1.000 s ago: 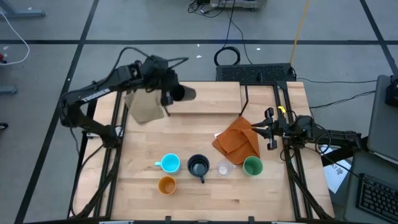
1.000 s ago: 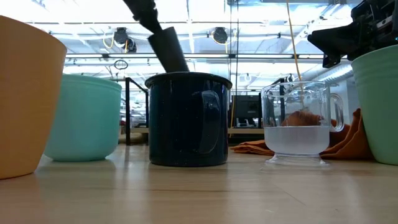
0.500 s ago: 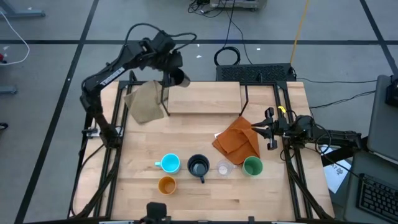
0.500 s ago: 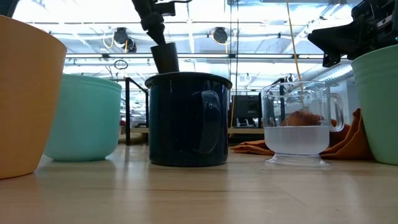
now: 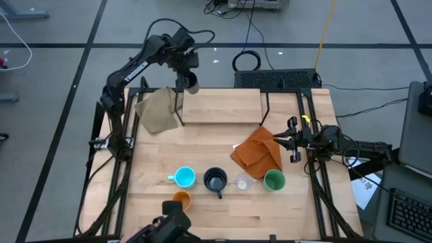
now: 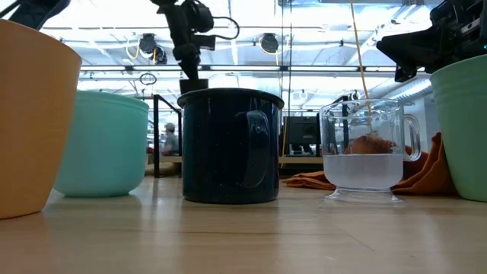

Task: Stack small to large cups/mugs on shelf
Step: Put the black cup on the shelf

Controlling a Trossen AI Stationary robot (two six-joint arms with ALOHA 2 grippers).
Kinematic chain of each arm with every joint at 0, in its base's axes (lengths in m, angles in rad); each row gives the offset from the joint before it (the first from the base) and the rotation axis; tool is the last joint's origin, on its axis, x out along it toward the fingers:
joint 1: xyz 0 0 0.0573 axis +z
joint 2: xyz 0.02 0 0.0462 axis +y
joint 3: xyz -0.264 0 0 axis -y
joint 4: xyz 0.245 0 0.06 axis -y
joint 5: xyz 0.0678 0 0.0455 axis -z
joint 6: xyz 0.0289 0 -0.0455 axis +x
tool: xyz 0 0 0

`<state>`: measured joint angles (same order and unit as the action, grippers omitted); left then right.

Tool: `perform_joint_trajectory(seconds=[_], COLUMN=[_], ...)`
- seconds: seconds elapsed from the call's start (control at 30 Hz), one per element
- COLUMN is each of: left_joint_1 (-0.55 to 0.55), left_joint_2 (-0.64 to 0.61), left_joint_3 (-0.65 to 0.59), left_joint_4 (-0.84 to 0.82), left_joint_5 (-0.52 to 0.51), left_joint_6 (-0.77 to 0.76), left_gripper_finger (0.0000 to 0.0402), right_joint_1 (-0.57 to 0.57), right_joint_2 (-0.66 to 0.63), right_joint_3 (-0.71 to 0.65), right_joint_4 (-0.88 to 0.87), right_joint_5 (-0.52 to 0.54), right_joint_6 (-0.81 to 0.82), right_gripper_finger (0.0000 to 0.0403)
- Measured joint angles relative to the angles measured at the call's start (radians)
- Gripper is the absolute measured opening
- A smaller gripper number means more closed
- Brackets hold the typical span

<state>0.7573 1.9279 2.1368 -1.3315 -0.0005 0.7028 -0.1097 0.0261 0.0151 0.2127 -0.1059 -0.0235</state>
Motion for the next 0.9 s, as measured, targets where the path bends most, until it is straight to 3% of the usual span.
perform_joint_trajectory(seconds=[0.9], left_joint_1=[0.06], left_joint_2=[0.099], left_joint_3=[0.001], left_joint_4=[0.021], left_joint_5=[0.086], left_joint_6=[0.054], left_gripper_finger=[0.0], right_joint_1=[0.0], right_joint_2=[0.0], right_joint_3=[0.0], right_joint_4=[0.0], right_joint_5=[0.0], right_joint_6=[-0.006], right_gripper_finger=[0.0061])
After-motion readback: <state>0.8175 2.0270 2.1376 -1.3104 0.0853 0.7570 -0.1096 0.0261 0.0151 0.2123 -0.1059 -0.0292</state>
